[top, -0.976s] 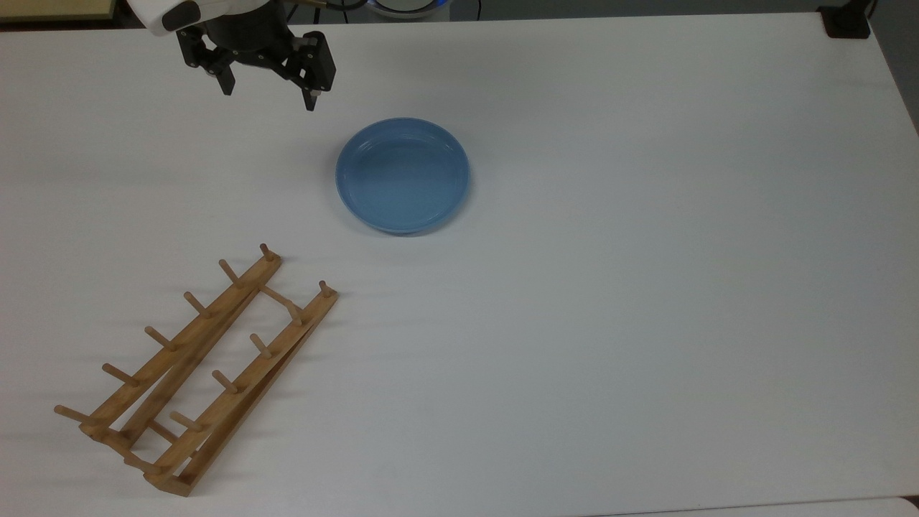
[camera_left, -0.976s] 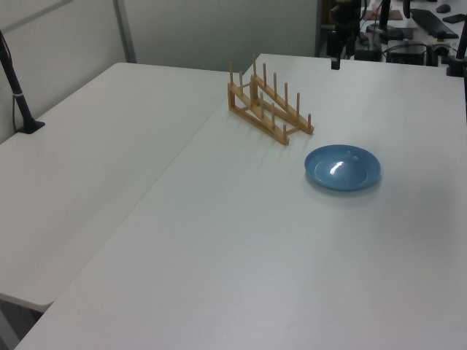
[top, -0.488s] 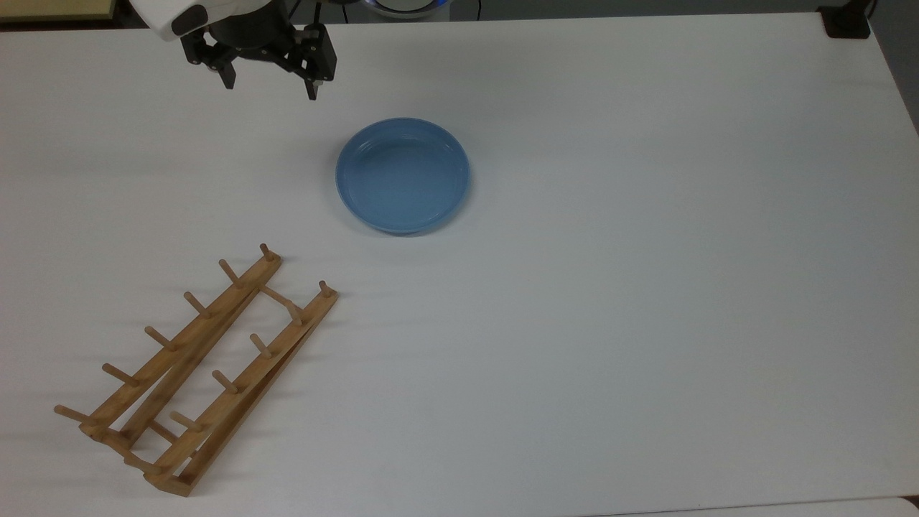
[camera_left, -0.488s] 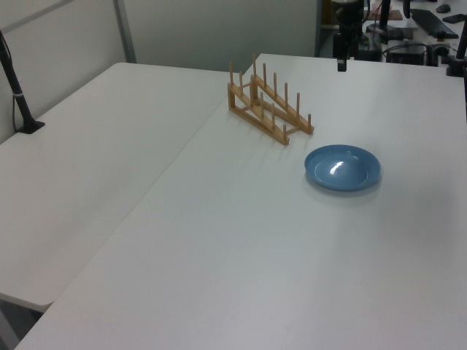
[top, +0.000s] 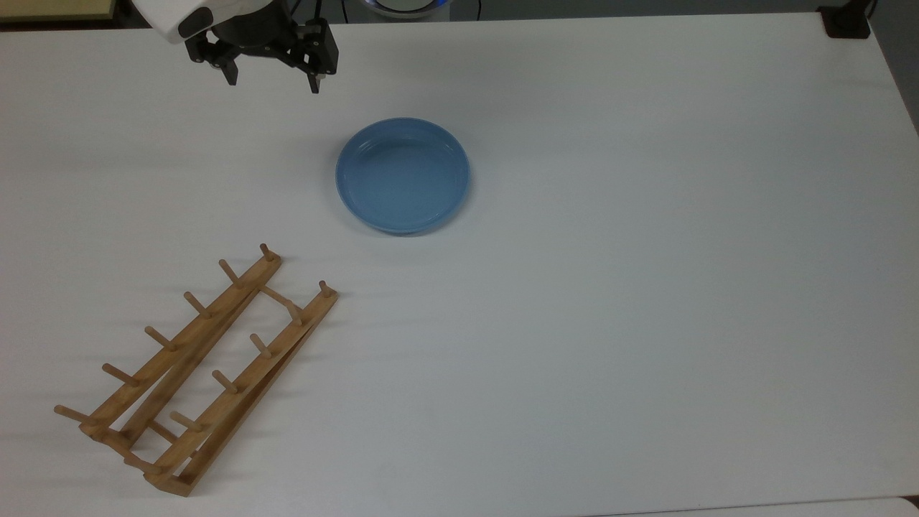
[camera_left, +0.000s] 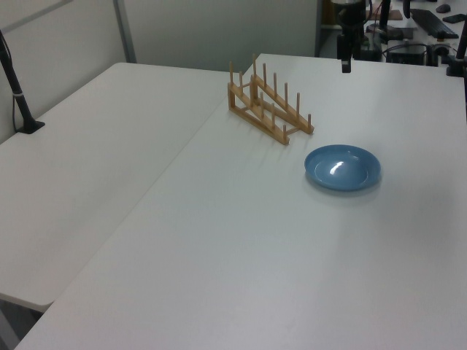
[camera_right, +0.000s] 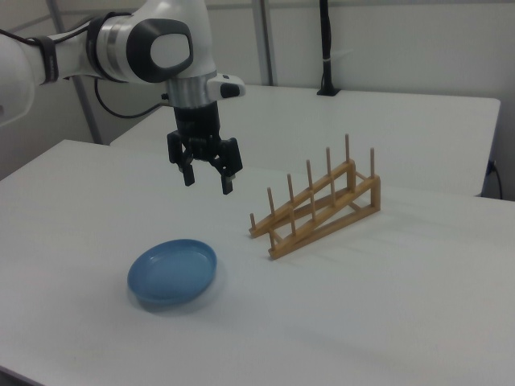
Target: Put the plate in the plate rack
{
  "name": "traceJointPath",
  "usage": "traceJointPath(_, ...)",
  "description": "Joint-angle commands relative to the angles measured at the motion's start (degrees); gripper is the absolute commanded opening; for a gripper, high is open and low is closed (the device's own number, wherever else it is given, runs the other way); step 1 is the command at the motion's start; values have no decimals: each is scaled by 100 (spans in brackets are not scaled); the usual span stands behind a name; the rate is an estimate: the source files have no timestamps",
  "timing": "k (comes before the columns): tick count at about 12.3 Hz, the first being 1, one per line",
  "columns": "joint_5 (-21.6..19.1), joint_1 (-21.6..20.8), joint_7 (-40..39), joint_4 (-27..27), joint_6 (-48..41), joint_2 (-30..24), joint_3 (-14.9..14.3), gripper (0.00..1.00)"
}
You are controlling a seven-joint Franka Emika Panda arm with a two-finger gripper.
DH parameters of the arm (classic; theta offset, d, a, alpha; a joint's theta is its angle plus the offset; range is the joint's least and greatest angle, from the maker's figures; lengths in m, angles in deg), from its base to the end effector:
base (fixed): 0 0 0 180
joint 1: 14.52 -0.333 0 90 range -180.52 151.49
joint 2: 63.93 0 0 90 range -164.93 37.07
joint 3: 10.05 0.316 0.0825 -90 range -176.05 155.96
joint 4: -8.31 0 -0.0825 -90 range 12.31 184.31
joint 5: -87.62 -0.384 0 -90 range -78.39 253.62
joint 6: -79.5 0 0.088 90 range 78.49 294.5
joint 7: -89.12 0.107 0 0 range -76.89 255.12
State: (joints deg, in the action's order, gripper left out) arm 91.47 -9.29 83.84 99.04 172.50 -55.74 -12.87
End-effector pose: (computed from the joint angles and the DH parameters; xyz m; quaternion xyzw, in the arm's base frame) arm 0.5887 -0.0884 0.5409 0.9978 -0.0206 -0.0555 0.0307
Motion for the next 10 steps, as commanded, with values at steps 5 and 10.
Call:
traceJointPath(5,98,-4,-114,-20,-142,-54,-7,100)
traceJointPath(10,106,101,-604,41,-309,-55,-7,100)
